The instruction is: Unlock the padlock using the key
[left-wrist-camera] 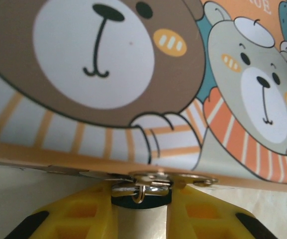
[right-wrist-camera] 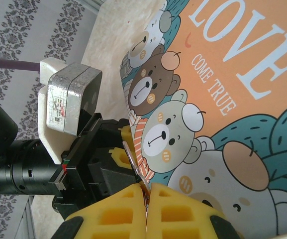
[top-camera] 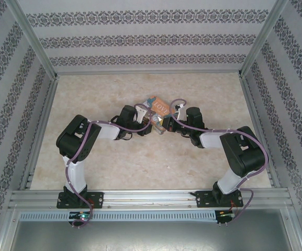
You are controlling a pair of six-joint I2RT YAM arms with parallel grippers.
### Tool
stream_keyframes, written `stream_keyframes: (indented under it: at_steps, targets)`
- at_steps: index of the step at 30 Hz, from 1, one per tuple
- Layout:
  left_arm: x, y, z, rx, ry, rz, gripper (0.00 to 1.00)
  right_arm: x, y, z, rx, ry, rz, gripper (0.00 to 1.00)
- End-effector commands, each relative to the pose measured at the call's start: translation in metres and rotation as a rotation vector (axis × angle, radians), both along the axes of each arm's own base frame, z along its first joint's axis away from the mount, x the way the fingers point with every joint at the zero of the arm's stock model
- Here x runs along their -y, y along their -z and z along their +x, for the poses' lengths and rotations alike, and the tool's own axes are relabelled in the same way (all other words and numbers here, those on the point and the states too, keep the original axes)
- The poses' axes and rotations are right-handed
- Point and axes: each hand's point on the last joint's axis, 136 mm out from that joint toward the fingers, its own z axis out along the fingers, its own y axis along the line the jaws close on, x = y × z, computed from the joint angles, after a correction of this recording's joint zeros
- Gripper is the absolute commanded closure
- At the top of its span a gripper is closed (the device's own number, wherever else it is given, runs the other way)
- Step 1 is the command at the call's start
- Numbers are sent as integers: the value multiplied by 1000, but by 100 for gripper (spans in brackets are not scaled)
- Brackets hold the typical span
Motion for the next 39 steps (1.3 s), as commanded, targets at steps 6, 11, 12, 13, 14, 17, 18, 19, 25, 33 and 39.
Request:
stream_keyframes:
  at_steps: [6, 11, 12, 13, 14, 17, 18, 19, 25, 33, 39]
  targets:
    - [13, -33, -12, -16, 2, -67, 80, 2, -9, -15, 19, -21, -30, 100]
    - [14, -38, -20, -101, -23, -100, 84, 11, -20, -23, 66, -9, -62, 100]
    - [14, -39, -21, -122, -26, -108, 85, 13, -21, -25, 75, -6, -73, 100]
    - [15, -40, -23, -143, -27, -117, 86, 16, -22, -28, 84, -2, -85, 100]
    - [16, -41, -25, -158, -28, -128, 86, 18, -23, -30, 90, 1, -95, 100]
    - [18, -47, -29, -204, -34, -161, 87, 24, -25, -39, 114, 2, -131, 100]
    - [19, -49, -30, -222, -38, -170, 87, 25, -25, -42, 120, -1, -147, 100]
    - [20, -51, -31, -237, -42, -179, 87, 26, -25, -46, 128, -3, -166, 100]
    - [20, -61, -33, -320, -89, -195, 89, 27, -23, -69, 210, -32, -272, 100]
    - [26, -71, -39, -439, -115, -257, 92, 20, -12, -92, 309, -73, -392, 100]
    - [27, -78, -40, -464, -127, -277, 94, 10, 6, -97, 354, -105, -497, 100]
